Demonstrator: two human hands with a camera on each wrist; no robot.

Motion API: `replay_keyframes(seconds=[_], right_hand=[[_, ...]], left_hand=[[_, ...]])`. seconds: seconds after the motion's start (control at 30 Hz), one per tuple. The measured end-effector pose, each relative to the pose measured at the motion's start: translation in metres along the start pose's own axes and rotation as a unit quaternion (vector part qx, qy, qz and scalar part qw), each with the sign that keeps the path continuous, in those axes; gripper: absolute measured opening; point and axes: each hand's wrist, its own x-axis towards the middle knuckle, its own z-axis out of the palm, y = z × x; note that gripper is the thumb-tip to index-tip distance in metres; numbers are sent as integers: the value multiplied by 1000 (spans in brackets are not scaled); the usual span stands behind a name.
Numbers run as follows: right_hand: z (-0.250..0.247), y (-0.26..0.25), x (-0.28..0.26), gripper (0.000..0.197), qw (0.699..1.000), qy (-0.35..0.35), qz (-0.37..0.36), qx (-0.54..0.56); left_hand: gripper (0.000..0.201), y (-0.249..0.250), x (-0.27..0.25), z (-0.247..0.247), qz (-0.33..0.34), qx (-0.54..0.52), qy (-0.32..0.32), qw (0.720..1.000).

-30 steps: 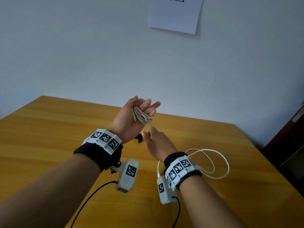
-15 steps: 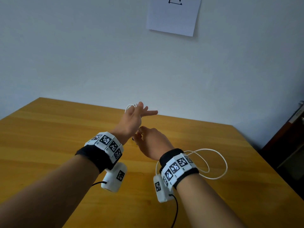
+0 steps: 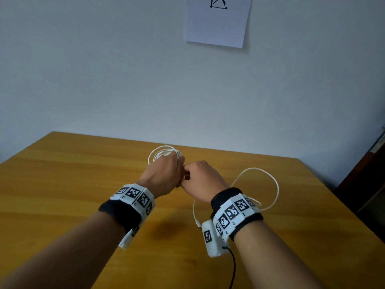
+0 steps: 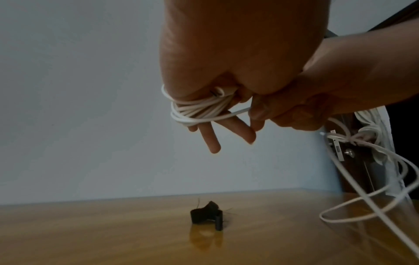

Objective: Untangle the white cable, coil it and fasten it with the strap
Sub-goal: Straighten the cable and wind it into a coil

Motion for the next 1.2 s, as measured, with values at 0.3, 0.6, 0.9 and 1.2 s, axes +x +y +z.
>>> replay_keyframes(seconds=[0.3,0.6,0.9,1.2], right_hand=[[-12,11,-2,31,996,86,11,-6],[-4,20,9,29,985,166,-8,38],[5,14,12,50,964,183,9,193],[20,17,14,36,950,157,56,262]], left_hand=[[48,-9,-10,-7,-67,7,-30,997],[58,5,-9,-13,-155,-347,-119,917],[47,24,-11,-27,-213,-663,-146,702],[48,29,-6,-37,-184,-834,-83,514]])
